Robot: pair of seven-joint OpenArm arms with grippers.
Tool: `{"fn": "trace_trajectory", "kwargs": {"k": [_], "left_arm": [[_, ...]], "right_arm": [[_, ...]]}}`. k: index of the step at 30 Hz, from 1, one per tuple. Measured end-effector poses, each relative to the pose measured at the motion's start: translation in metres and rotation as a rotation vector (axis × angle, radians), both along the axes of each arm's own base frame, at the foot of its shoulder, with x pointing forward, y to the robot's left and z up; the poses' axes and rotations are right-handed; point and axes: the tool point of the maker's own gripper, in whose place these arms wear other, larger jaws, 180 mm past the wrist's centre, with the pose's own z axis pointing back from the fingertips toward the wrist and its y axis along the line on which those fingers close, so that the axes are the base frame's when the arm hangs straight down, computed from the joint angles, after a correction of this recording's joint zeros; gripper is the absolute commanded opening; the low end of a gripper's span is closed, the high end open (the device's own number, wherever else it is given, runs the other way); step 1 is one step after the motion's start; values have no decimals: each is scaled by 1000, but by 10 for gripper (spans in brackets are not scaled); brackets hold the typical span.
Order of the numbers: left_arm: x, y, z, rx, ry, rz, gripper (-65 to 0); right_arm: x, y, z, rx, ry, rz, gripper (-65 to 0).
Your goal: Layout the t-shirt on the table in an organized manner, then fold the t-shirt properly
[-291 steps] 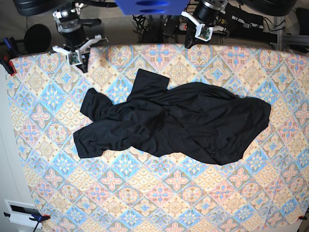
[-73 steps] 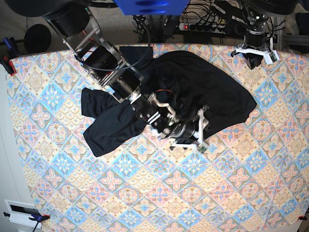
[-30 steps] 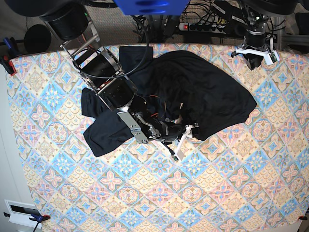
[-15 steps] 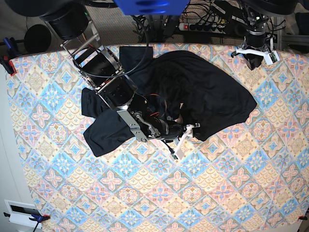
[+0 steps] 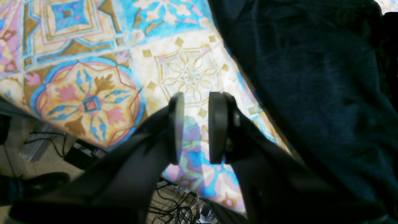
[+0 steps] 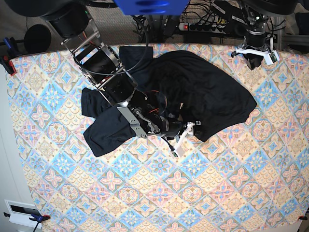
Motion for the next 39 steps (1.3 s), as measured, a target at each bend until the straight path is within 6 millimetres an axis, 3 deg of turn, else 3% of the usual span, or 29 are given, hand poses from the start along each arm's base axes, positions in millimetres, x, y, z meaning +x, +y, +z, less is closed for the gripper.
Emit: {"fn": "trace_trajectory", "kwargs": {"k": [9,24,30,39], "left_arm": [[0,0,0,0,0,0,-515],[0,0,0,0,0,0,-515],[0,0,0,-1,0,1,-515],[0,0,0,-1,0,1,-515]], "right_arm": [[-22,20,11,40,-6,65,-352],[-13,22,18,74,-52,24,-352],[-2,28,35,207,-26,-83,-354],[2,28,39,235,-30,-111,-354]]}}
